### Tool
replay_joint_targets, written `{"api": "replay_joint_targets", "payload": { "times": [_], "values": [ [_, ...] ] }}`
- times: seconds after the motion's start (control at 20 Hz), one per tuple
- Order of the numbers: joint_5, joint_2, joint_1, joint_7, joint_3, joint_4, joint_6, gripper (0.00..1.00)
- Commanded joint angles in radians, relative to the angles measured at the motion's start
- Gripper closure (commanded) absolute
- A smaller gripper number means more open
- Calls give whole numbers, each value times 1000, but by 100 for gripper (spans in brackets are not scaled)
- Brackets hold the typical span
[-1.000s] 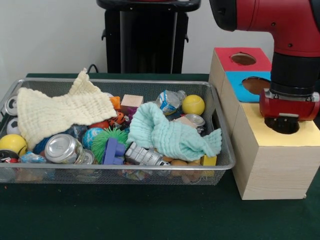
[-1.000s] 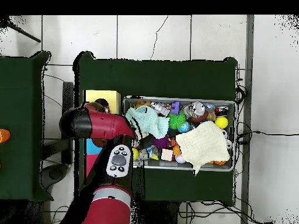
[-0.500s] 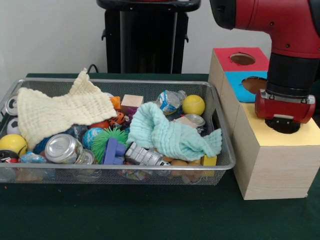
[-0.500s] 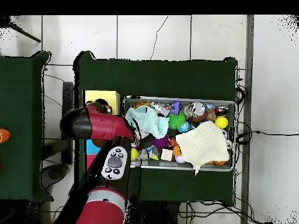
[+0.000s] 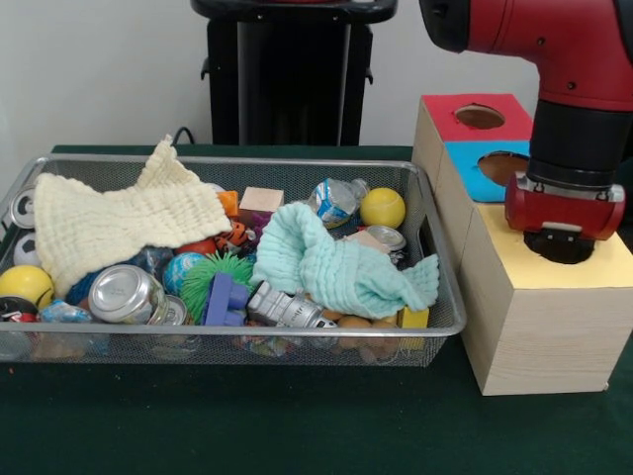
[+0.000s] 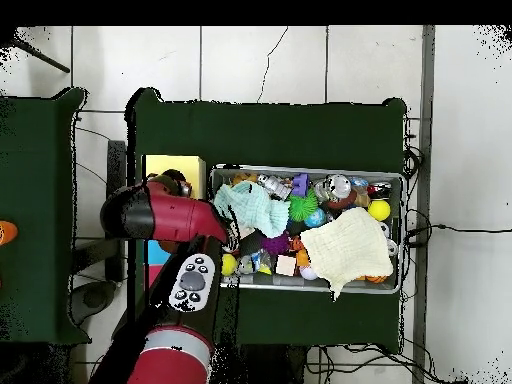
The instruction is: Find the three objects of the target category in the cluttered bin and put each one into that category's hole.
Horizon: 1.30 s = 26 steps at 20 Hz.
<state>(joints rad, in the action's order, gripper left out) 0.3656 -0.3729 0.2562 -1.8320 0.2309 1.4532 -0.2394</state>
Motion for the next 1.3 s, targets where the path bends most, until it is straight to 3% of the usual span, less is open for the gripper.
{"api": "replay_joint_targets", "payload": {
  "times": [0.05,0.2,0.5,0.9,1.3],
  "values": [
    [26,-2,9,-233,-15,111,-165,0],
    [26,-24,28,-244,23,101,-221,0],
    [6,-77,3,-187,-10,119,-254,0],
    [2,-148,-8,-177,-17,157,-303,0],
    [-64,-259,-28,-93,34,196,-429,0]
  ]
}}
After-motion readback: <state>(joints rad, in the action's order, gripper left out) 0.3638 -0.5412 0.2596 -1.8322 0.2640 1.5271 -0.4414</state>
